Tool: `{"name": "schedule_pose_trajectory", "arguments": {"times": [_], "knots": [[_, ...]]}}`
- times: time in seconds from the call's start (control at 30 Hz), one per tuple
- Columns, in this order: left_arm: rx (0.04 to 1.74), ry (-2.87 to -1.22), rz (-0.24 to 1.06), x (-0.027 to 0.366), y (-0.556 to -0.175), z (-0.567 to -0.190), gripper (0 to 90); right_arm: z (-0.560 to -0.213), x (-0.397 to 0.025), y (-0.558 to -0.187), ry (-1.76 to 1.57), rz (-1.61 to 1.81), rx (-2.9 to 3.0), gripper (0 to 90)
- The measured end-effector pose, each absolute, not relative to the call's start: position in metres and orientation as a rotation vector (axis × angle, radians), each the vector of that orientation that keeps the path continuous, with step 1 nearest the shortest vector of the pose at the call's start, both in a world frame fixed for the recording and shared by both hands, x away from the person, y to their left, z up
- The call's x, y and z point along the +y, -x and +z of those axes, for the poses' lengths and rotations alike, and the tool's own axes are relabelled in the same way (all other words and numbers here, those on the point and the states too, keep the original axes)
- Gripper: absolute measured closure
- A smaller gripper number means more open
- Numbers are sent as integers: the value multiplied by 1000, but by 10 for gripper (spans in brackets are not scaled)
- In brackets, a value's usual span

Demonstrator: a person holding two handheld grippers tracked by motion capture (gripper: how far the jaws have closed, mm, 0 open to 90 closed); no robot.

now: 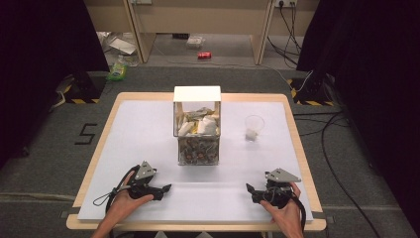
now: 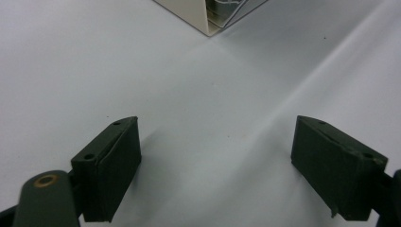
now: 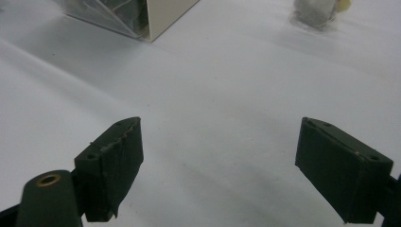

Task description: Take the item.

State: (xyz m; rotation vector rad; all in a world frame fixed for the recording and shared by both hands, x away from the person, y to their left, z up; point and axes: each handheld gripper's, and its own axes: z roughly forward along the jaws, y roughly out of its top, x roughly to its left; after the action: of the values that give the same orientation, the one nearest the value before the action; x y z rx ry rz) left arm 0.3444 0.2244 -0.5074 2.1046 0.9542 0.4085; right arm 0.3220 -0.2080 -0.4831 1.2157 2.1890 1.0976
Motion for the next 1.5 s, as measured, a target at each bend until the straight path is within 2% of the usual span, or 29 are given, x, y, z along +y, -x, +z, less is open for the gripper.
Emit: {"name": "schedule_pose_trajectory", "arguments": {"times": [1.5], "knots": [[954, -2105, 409, 224, -344, -507, 157, -502, -211, -298, -1224, 987, 2252, 154]]}}
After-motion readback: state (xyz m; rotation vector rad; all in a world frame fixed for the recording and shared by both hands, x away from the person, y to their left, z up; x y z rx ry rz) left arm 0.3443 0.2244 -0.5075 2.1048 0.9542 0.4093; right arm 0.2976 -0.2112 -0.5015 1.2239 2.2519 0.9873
